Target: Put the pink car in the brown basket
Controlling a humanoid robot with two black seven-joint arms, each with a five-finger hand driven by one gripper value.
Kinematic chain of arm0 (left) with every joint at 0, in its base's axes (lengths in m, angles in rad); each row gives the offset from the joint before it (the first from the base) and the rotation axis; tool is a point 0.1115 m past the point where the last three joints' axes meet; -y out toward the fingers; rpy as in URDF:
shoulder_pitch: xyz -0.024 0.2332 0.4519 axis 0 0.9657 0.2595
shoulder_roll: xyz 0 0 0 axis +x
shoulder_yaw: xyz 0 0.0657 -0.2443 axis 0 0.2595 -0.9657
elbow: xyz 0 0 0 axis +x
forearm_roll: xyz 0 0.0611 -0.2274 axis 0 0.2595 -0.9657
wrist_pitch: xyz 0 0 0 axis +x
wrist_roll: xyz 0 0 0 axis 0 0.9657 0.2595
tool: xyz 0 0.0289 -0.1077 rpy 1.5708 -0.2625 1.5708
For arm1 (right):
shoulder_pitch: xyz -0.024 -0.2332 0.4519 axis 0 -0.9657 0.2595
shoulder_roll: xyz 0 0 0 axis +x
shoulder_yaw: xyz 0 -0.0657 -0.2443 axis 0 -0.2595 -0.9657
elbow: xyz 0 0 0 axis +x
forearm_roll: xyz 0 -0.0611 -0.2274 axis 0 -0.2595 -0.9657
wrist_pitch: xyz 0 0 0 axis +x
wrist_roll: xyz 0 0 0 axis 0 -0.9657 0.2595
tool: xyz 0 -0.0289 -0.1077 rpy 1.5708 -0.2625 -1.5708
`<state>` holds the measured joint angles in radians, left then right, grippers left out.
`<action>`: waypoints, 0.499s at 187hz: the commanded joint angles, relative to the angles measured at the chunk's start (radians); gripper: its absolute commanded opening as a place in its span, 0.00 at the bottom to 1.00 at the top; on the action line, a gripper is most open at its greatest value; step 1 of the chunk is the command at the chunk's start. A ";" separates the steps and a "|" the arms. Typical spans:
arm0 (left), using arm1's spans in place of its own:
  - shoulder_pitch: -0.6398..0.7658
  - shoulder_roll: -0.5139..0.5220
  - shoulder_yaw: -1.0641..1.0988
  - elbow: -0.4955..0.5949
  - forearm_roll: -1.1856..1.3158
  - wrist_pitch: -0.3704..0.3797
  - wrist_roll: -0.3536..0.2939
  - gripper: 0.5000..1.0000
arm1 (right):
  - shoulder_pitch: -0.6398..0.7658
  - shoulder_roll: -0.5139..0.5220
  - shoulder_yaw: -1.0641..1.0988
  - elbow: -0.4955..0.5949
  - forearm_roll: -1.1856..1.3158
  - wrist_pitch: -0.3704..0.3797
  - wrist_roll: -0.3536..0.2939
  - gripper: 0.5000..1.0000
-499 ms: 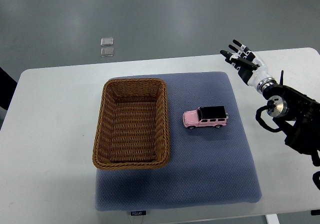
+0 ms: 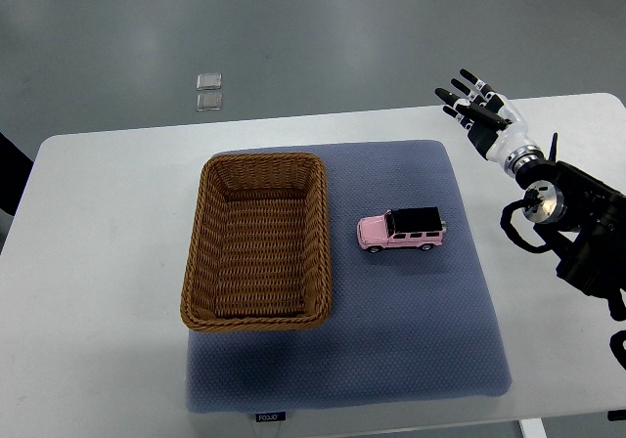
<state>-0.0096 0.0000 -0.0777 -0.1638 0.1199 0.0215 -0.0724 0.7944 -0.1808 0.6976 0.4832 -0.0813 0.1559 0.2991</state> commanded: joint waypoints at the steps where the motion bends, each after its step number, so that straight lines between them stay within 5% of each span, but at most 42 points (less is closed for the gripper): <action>1: -0.001 0.000 0.003 -0.003 0.000 0.000 0.000 1.00 | 0.000 0.000 0.007 -0.002 0.000 -0.001 0.000 0.82; 93: -0.001 0.000 0.003 -0.002 0.000 0.000 0.000 1.00 | -0.003 -0.016 0.042 0.020 0.000 -0.015 -0.002 0.82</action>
<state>-0.0108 0.0000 -0.0750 -0.1651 0.1195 0.0215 -0.0721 0.7958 -0.1830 0.7396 0.4818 -0.0816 0.1418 0.2987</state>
